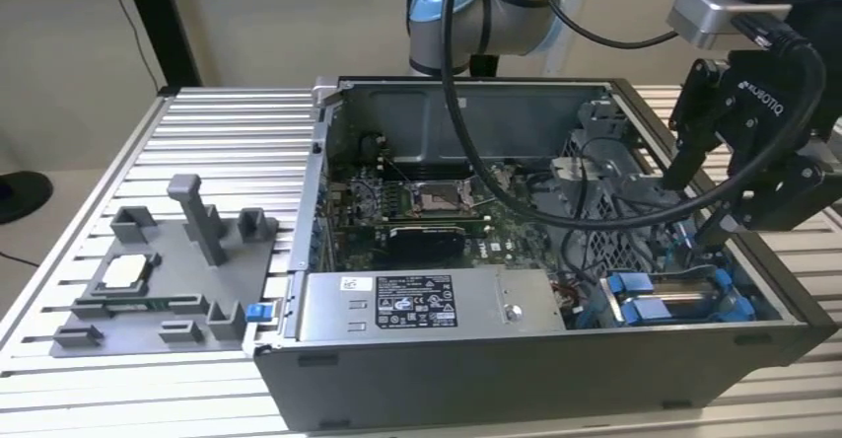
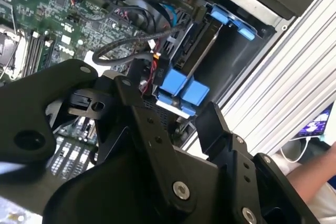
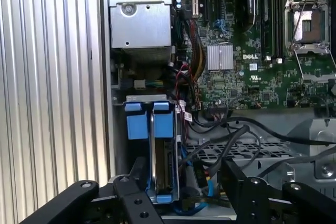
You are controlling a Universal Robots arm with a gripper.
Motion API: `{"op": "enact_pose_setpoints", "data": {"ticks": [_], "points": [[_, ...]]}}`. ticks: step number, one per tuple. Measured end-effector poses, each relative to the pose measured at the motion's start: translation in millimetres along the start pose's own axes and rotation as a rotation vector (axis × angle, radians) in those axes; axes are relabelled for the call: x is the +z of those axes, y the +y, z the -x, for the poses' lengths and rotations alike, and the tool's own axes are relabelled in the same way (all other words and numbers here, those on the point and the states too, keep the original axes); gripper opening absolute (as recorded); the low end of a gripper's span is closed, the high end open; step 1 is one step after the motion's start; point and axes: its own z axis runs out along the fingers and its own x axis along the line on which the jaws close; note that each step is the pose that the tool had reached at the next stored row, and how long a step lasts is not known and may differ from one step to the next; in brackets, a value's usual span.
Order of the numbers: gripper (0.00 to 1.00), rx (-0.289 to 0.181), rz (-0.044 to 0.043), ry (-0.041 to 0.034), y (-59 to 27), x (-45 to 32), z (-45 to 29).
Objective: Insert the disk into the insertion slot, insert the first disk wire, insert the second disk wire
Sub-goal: 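Insert the first disk wire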
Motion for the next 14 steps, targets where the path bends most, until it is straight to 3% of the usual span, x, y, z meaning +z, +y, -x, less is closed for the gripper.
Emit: {"op": "enact_pose_setpoints", "data": {"ticks": [4, 14], "points": [[1.00, -0.018, 0.0002, 0.0008, -0.6, 5.7, 1.8], [1.00, -0.074, -0.0002, 0.0036, -2.2, 8.3, 3.7]]}}
